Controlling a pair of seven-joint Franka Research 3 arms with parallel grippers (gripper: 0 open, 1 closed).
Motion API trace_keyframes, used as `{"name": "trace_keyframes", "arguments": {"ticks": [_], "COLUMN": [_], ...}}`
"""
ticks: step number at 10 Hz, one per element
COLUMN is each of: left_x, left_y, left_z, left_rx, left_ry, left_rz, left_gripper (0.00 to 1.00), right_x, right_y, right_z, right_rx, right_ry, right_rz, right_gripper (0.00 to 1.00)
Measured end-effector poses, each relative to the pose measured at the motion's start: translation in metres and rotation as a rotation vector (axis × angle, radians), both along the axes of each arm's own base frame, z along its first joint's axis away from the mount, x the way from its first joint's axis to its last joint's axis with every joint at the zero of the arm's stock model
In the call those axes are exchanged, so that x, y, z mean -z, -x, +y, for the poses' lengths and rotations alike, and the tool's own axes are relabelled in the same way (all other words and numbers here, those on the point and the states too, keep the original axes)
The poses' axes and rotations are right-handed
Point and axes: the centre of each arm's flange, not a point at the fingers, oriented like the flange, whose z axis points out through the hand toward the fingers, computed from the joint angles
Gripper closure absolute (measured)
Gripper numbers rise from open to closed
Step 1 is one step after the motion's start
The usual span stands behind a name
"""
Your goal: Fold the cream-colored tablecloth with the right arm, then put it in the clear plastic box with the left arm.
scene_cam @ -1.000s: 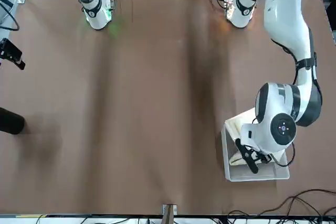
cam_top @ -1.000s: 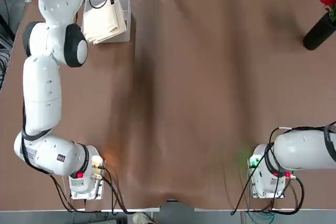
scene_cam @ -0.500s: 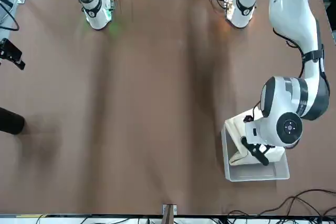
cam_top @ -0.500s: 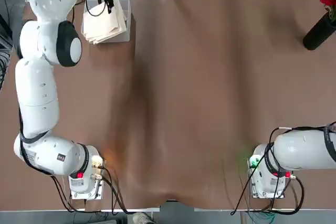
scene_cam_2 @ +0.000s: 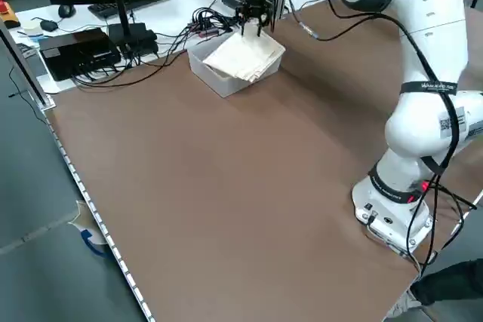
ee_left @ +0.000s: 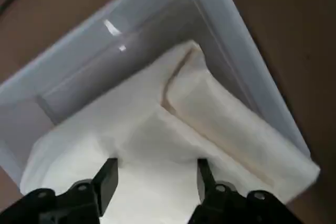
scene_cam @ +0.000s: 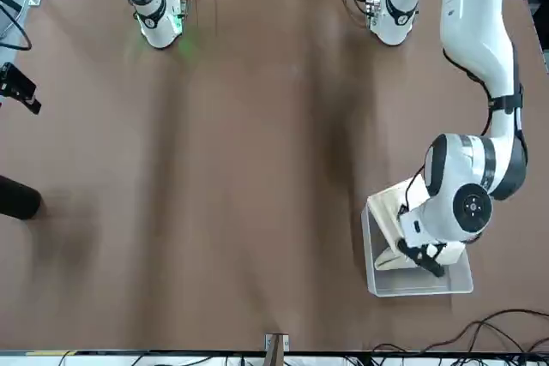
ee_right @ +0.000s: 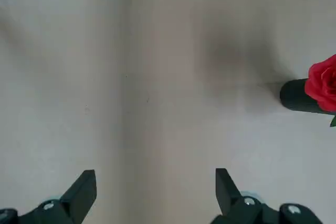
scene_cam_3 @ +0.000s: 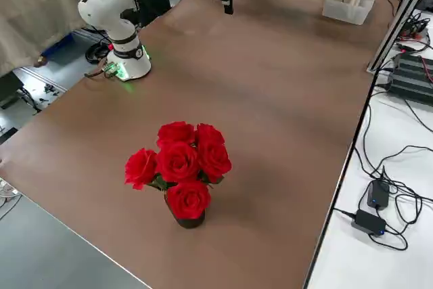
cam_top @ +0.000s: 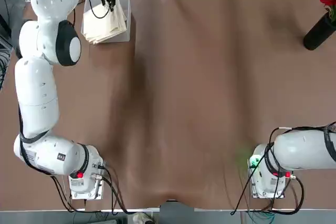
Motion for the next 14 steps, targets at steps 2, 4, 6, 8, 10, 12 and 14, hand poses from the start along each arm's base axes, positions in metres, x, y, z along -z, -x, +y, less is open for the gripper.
{"name": "trace_keyframes", "arguments": {"ticks": [2,4,6,8,10,12,14], "left_x": [0.0,-0.007,-0.046,-0.126,-0.201,-0.261,-0.301], "left_y": [-0.009,-0.012,-0.001,0.022,0.057,0.095,0.136], "left_z": [0.007,0.015,0.031,0.068,0.097,0.107,0.119], "left_rx": [-0.06,-0.08,-0.121,-0.202,-0.346,-0.397,-0.424], "left_ry": [0.013,0.017,0.014,0.035,0.052,0.075,0.116], "left_rz": [-0.073,-0.095,-0.051,-0.031,-0.024,-0.015,-0.025], "left_gripper": [0.14,0.0,0.0,0.0,0.0,0.0,0.0], "right_x": [0.0,0.0,0.0,0.0,0.0,0.0,0.0], "right_y": [0.0,0.0,0.0,0.0,0.0,0.0,0.0], "right_z": [0.0,0.0,0.0,0.0,0.0,0.0,0.0], "right_rx": [0.0,0.0,0.0,0.0,0.0,0.001,0.001], "right_ry": [0.0,0.0,0.001,0.001,0.001,0.001,0.001], "right_rz": [0.0,0.0,-0.001,0.0,0.0,0.0,-0.001], "right_gripper": [0.0,0.0,0.0,0.0,0.0,0.0,0.0]}}
